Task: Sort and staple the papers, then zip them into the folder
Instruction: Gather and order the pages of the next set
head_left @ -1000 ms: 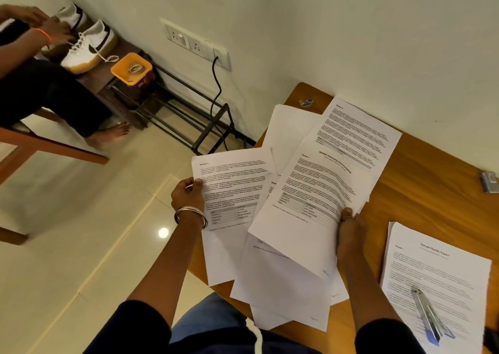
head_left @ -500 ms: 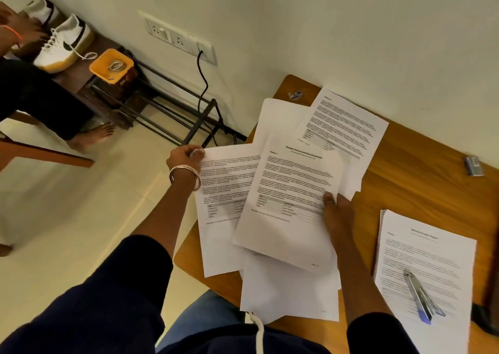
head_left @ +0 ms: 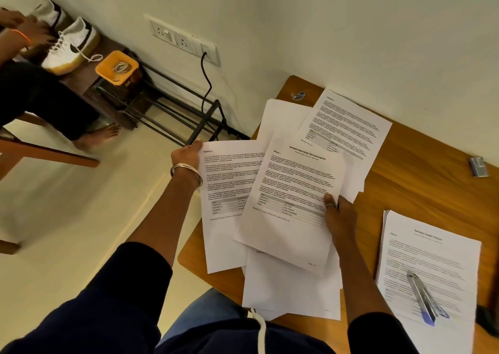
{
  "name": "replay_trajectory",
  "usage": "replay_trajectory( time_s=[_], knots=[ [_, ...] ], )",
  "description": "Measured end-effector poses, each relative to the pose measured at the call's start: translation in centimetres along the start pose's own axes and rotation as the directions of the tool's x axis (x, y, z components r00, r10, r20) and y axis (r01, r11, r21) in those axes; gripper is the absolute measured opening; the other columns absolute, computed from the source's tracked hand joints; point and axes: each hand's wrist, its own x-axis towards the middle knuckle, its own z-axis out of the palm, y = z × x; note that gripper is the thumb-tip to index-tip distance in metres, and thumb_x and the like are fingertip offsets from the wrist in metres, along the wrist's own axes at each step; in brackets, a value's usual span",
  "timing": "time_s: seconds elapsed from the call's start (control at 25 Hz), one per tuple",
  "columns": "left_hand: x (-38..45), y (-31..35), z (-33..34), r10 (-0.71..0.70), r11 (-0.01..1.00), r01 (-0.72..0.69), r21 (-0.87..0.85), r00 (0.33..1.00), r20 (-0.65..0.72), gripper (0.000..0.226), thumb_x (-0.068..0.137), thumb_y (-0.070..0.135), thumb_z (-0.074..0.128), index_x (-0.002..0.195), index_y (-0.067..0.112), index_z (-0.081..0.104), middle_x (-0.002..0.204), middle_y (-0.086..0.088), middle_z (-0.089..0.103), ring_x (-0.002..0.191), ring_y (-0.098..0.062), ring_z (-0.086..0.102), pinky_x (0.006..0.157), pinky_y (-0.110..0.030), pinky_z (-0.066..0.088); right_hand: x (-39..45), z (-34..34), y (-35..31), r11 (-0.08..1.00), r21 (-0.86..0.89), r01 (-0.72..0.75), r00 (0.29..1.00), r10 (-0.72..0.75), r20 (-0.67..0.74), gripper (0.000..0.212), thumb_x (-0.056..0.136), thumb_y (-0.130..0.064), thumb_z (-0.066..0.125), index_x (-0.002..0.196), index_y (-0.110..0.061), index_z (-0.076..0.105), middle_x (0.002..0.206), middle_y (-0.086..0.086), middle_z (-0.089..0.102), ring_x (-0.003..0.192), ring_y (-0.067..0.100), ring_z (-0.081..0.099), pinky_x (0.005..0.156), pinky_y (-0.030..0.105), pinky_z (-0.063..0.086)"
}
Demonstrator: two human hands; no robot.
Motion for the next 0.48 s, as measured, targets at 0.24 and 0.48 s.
replay_trajectory(
  time_s=[0.24, 0.48],
  knots=[
    [-0.4, -0.8, -1.3, -0.064, 0.984, 0.045, 0.170, 0.992, 0.108, 0.050, 0.080, 0.065, 0.052, 0.080, 0.015, 0.058, 0.072, -0.005, 0.061, 0.069, -0.026, 0.062, 0.076, -0.039, 0.053, 0.2, 0.1, 0.3, 1.000, 0.018, -0.007, 1.000, 0.007, 0.003, 0.033, 0.098, -0.030, 0.049, 0.116, -0.005, 0.060, 0.117, 0.013, 0.064, 0.096, 0.021, 0.058, 0.082, 0.032, 0.048],
    [-2.8, -6.5, -4.9, -0.091, 0.907, 0.020, 0.420, 0.984, 0.151, 0.012, 0.084, 0.016, 0.067, 0.087, 0.006, 0.062, 0.101, -0.019, 0.067, 0.080, -0.031, 0.064, 0.069, -0.040, 0.054, 0.0, -0.1, 0.5, 0.994, 0.106, -0.037, 0.999, 0.039, -0.011, 0.032, 0.098, -0.031, 0.050, 0.116, -0.007, 0.060, 0.115, 0.009, 0.065, 0.098, 0.022, 0.059, 0.083, 0.034, 0.050]
  ],
)
